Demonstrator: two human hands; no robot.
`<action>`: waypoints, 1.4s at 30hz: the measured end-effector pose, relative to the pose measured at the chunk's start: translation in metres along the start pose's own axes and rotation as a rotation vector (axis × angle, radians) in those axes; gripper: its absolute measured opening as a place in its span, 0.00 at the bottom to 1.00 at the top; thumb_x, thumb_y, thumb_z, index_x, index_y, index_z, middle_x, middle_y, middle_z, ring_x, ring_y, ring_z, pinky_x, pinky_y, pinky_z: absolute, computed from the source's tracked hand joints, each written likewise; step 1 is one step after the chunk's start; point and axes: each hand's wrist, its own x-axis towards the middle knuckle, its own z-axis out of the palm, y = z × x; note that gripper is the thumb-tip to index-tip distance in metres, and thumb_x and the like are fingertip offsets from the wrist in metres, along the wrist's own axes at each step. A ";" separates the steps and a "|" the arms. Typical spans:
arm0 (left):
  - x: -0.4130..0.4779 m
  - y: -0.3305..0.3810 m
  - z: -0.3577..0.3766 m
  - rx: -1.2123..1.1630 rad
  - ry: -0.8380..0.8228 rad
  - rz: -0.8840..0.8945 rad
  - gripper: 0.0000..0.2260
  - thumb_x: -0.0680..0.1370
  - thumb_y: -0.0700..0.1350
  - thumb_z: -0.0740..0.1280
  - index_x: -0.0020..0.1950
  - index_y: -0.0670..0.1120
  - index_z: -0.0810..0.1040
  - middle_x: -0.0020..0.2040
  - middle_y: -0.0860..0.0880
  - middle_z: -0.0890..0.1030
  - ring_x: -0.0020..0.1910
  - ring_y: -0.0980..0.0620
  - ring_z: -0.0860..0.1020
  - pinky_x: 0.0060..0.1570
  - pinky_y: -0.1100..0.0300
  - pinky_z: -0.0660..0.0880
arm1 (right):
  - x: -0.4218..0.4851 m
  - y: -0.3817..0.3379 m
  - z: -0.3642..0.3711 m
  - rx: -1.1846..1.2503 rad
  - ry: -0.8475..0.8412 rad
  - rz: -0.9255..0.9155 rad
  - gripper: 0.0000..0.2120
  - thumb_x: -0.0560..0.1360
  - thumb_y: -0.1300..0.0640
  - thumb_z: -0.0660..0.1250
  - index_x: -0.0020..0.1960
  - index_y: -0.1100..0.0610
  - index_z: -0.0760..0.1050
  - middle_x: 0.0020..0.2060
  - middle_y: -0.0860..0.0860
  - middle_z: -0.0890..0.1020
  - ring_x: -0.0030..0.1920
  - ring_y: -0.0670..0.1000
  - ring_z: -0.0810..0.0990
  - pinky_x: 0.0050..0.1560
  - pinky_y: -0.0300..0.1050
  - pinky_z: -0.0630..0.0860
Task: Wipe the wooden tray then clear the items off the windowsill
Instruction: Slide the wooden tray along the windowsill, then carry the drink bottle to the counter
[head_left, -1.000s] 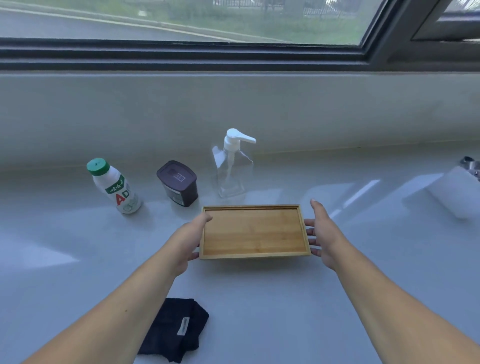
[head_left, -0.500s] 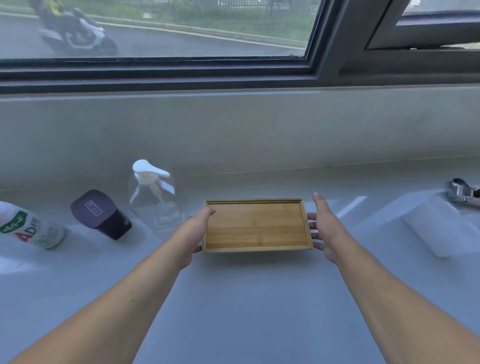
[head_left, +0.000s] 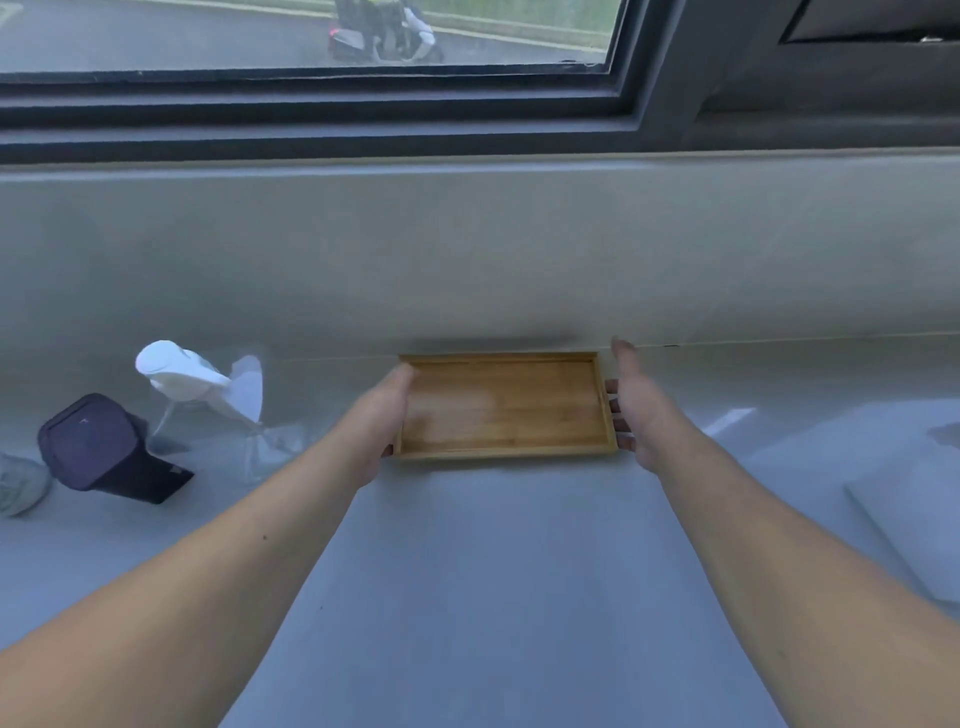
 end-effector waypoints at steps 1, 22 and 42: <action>0.004 0.001 0.003 -0.006 0.000 0.000 0.22 0.78 0.65 0.62 0.65 0.53 0.77 0.65 0.46 0.81 0.62 0.43 0.79 0.70 0.44 0.72 | 0.004 -0.002 0.000 -0.003 -0.002 -0.004 0.52 0.69 0.20 0.53 0.78 0.56 0.67 0.63 0.53 0.75 0.67 0.57 0.75 0.73 0.57 0.68; -0.017 -0.019 0.005 0.162 0.031 0.252 0.38 0.69 0.64 0.66 0.77 0.48 0.72 0.73 0.45 0.76 0.70 0.41 0.76 0.67 0.53 0.71 | -0.021 0.032 0.020 -0.230 0.318 -0.424 0.34 0.78 0.33 0.55 0.73 0.55 0.73 0.72 0.57 0.76 0.70 0.58 0.74 0.68 0.52 0.68; -0.190 -0.214 -0.378 0.588 0.410 0.538 0.38 0.72 0.71 0.68 0.78 0.53 0.69 0.75 0.52 0.73 0.75 0.48 0.68 0.71 0.49 0.70 | -0.333 0.131 0.320 -0.913 0.105 -1.019 0.41 0.74 0.31 0.66 0.80 0.51 0.64 0.75 0.50 0.71 0.75 0.53 0.65 0.75 0.52 0.64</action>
